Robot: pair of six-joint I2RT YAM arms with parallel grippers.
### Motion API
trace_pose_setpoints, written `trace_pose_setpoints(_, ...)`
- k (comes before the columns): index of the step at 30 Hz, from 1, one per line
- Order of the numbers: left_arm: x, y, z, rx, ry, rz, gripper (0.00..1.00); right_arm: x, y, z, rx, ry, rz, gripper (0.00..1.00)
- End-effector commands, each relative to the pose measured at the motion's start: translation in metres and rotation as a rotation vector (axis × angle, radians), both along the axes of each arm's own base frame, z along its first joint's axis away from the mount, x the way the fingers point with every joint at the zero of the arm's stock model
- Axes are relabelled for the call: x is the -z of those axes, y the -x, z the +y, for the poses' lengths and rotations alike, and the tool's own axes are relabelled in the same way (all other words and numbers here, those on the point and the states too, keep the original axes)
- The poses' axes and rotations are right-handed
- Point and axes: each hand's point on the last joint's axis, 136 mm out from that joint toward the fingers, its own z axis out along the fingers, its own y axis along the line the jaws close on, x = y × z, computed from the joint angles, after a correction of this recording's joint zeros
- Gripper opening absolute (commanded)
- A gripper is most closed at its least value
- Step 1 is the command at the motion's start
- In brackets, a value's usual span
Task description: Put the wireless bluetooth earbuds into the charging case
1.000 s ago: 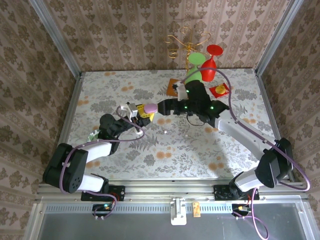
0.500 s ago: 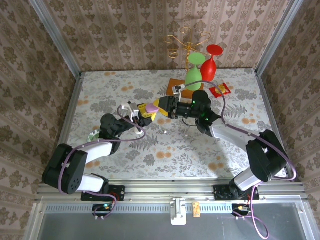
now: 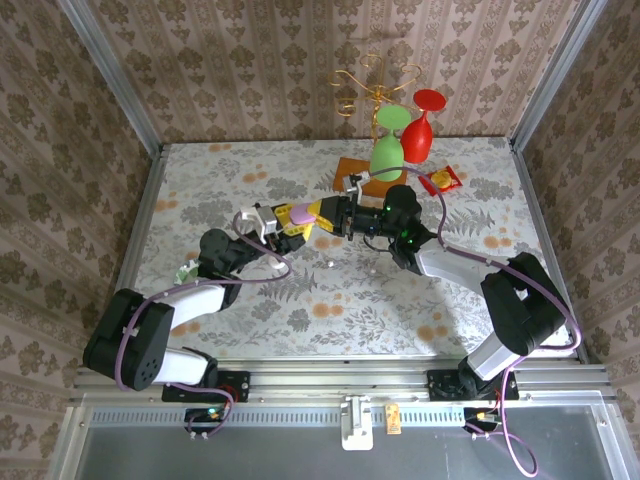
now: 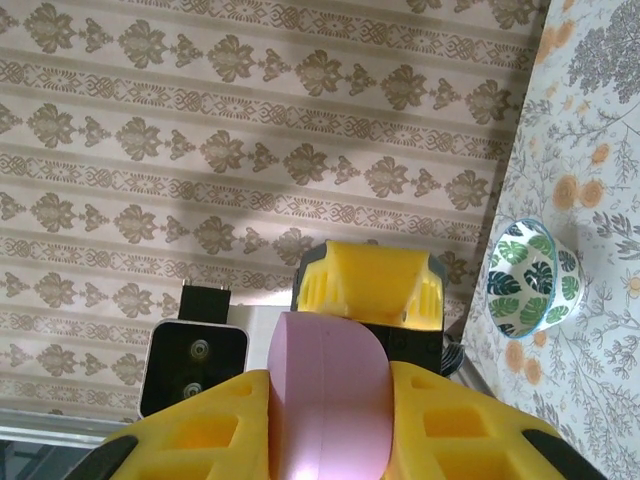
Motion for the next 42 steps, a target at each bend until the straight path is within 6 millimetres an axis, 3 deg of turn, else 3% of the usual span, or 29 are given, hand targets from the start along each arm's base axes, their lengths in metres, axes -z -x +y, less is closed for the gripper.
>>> trace_pose_setpoints(1,0.002,-0.004,0.003,-0.041,-0.009,-0.008,0.63,-0.010,0.004,0.001,-0.021,-0.025,-0.060,0.22)
trace_pose_setpoints(5,0.003,-0.005,0.003,-0.045,-0.027,-0.005,0.87,-0.005,-0.001,-0.007,0.022,-0.001,-0.057,0.20)
trace_pose_setpoints(10,0.007,-0.004,0.008,-0.083,-0.053,0.003,1.00,0.018,-0.017,-0.032,0.127,0.062,-0.021,0.20)
trace_pose_setpoints(15,0.024,0.003,0.006,-0.125,-0.136,0.015,1.00,0.059,-0.032,-0.074,0.287,0.216,0.009,0.20)
trace_pose_setpoints(19,0.050,0.006,0.006,-0.157,-0.251,0.044,1.00,0.094,-0.041,-0.121,0.451,0.367,0.027,0.20)
trace_pose_setpoints(23,0.077,0.008,0.002,-0.177,-0.363,0.087,1.00,0.116,-0.047,-0.172,0.617,0.492,0.042,0.20)
trace_pose_setpoints(29,0.100,-0.001,0.009,-0.248,-0.450,0.185,1.00,0.160,-0.053,-0.239,0.786,0.765,0.080,0.20)
trace_pose_setpoints(34,0.112,-0.002,0.014,-0.271,-0.498,0.235,1.00,0.191,-0.066,-0.266,0.810,0.828,0.146,0.20)
trace_pose_setpoints(42,0.132,-0.012,0.031,-0.374,-0.594,0.352,1.00,0.235,-0.075,-0.271,0.823,0.829,0.273,0.23)
